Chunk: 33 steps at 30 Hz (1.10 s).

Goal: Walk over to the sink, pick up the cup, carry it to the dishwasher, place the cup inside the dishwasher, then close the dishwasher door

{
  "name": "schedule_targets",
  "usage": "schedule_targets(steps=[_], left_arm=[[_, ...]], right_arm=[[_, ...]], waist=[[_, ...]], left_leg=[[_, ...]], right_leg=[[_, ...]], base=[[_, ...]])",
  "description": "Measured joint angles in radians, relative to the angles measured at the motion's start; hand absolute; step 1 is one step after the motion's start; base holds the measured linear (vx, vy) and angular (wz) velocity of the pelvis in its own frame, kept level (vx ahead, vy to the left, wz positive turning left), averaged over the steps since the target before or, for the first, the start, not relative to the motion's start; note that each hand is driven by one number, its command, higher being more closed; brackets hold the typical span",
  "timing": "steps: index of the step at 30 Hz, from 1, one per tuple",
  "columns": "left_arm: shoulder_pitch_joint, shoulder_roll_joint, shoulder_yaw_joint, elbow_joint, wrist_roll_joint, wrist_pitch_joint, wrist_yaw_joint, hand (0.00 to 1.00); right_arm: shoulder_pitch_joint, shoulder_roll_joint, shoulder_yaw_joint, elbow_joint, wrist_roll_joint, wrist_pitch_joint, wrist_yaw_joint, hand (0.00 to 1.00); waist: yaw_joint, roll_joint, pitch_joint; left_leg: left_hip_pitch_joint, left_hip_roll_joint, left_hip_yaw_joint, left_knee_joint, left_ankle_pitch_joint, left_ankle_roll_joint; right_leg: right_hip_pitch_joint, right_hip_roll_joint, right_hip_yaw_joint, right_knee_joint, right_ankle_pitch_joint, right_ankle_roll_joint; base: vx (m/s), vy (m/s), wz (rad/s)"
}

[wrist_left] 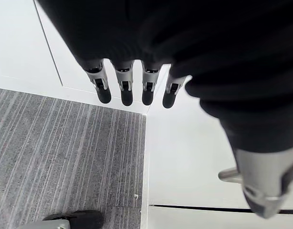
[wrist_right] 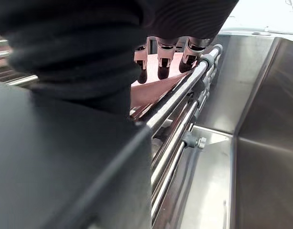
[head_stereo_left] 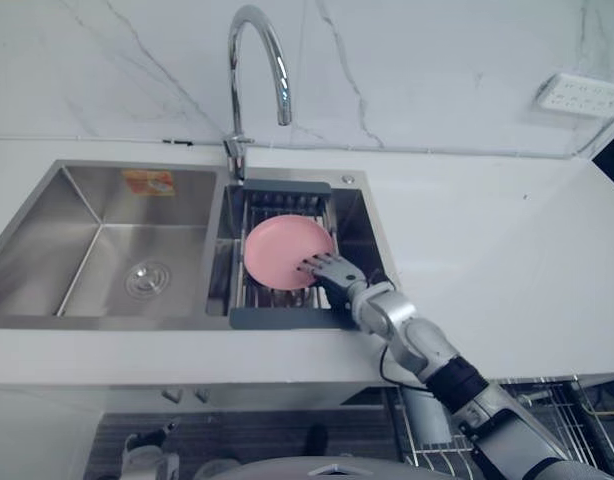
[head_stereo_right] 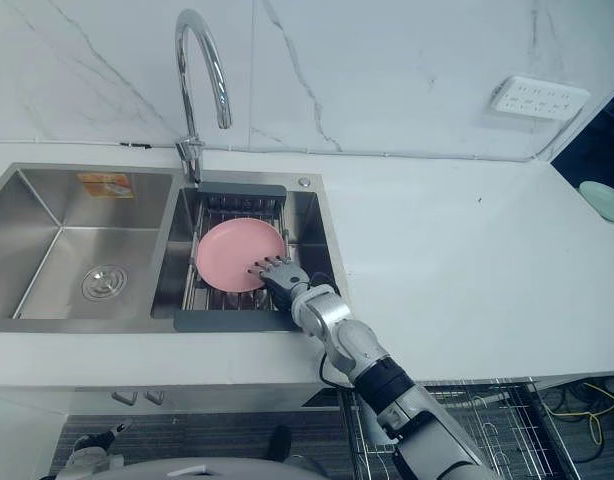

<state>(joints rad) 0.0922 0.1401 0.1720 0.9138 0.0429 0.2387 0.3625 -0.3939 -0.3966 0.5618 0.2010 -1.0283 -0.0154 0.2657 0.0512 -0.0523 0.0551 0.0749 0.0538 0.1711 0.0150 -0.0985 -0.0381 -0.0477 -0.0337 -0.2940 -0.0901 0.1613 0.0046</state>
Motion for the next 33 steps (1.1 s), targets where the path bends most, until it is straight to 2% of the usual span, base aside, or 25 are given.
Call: schedule_targets(steps=[3,4,8,10,18,33], left_arm=[[0.0,0.0,0.0,0.0,0.0,-0.006,0.0,0.0],[0.001,-0.001,0.0,0.0,0.0,-0.006,0.0,0.0],[0.002,-0.001,0.0,0.001,0.001,-0.02,0.0,0.0],[0.004,0.0,0.002,0.001,0.001,-0.03,0.0,0.0],[0.014,-0.002,0.01,0.001,0.01,-0.074,0.0,0.0],[0.039,-0.001,0.024,0.003,0.038,-0.134,0.002,0.0]], right_arm=[[-0.021,0.002,0.016,0.038,-0.002,-0.01,-0.045,0.0],[-0.034,0.004,0.017,0.058,-0.005,-0.013,-0.068,1.0],[-0.074,0.006,0.017,0.123,-0.04,-0.012,-0.16,1.0],[-0.093,0.012,0.023,0.167,-0.046,-0.011,-0.232,1.0],[-0.113,0.033,0.026,0.246,-0.08,-0.02,-0.395,1.0],[-0.115,0.03,0.026,0.245,-0.072,-0.057,-0.555,1.0]], waist=[[0.001,-0.001,0.005],[0.001,-0.001,0.007],[0.005,-0.001,0.013],[0.007,-0.002,0.018],[0.014,-0.004,0.026],[0.008,-0.007,0.049]], left_leg=[[-0.001,0.0,-0.006,-0.001,0.0,0.0],[0.0,0.0,-0.008,0.0,0.001,0.0],[0.002,0.0,-0.016,-0.001,0.001,-0.001],[0.0,0.0,-0.021,-0.001,0.002,-0.002],[0.0,0.0,-0.028,-0.001,0.004,0.0],[0.016,0.0,-0.025,-0.001,0.004,0.0]], right_leg=[[0.001,0.0,-0.006,0.0,0.0,0.0],[0.003,-0.001,-0.009,0.0,-0.001,0.0],[0.01,-0.002,-0.019,0.0,-0.003,-0.001],[0.01,-0.002,-0.022,0.0,-0.004,-0.001],[0.011,-0.002,-0.028,0.0,-0.007,-0.002],[0.025,-0.003,-0.024,0.0,-0.008,-0.001]], base=[[0.01,0.038,0.05],[0.01,0.04,0.07],[0.0,0.034,0.07],[0.01,0.031,0.05],[0.02,0.036,0.03],[0.01,0.031,0.0]])
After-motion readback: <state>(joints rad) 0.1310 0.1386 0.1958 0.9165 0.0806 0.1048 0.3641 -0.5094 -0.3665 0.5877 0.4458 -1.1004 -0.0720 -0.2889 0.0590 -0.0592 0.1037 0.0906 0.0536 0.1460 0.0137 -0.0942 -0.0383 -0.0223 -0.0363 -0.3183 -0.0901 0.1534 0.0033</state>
